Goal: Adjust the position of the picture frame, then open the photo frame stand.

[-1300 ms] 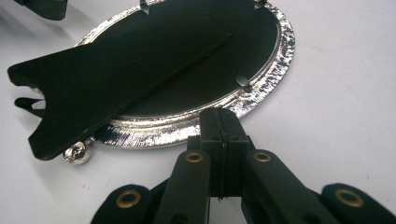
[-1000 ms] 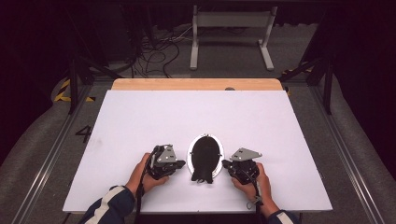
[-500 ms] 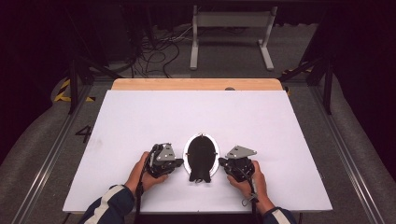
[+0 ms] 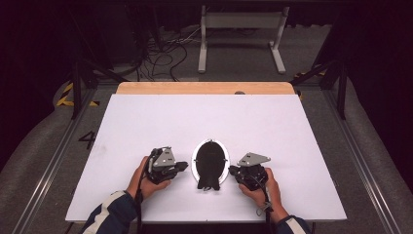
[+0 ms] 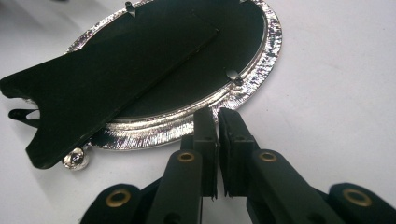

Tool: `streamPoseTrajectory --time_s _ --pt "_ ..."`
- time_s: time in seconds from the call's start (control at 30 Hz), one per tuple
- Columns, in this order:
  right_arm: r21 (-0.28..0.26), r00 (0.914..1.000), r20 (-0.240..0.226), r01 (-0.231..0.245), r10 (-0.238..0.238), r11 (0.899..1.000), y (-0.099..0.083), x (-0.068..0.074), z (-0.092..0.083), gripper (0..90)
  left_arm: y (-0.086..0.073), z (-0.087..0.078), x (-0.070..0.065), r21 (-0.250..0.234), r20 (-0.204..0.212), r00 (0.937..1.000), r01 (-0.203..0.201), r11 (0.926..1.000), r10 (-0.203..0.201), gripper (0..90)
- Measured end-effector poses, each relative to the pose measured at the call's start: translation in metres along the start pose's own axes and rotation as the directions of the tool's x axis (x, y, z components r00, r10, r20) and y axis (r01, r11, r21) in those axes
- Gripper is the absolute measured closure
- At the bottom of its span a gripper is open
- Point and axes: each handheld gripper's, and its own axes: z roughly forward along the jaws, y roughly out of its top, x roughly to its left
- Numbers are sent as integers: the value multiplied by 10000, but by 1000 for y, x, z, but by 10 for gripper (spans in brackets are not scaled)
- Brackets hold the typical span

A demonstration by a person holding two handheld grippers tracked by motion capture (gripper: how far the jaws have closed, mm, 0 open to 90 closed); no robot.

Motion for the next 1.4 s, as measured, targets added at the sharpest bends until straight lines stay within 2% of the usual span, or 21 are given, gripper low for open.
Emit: streamPoseTrajectory --time_s 0.1,0.2,0.4,0.6,0.77,0.93,1.13,1.23,1.4 --pt "-57 9999 -95 39 -40 10000 -1 0 -4 844 -7 -17 2 -278 -190 9998 27 9996 -32 861" --pt "-103 9998 -183 41 -43 9999 -2 0 -9 827 -12 -24 3 -293 -393 9992 -2 9996 -10 841" --pt "-34 9980 -625 6 -8 10000 -8 -2 -20 782 -26 -42 7 -389 -835 9958 330 9987 -361 811" --pt "-52 9966 -819 -3 -1 10000 -10 -1 -27 753 -34 -50 1 -303 -1126 9930 335 9990 -367 776" --pt "-19 9952 -973 102 -103 9999 -9 4 -30 724 -41 -56 -5 -316 -1282 9902 512 9982 -549 721" --pt "124 9932 -1080 456 -440 9989 -6 11 -30 695 -48 -58 -8 -162 -1349 9892 552 9983 -569 652" --pt "374 9893 -1235 831 -779 9958 -5 23 -28 643 -50 -61 -11 -229 -1588 9836 830 9963 -856 491" --pt "375 9860 -1389 981 -920 9945 -3 29 -28 635 -52 -62 -12 -219 -1445 9855 864 9960 -887 468" --pt "542 9808 -1573 1255 -1156 9906 -2 37 -23 626 -52 -62 -13 -174 -1502 9845 890 9959 -906 421"
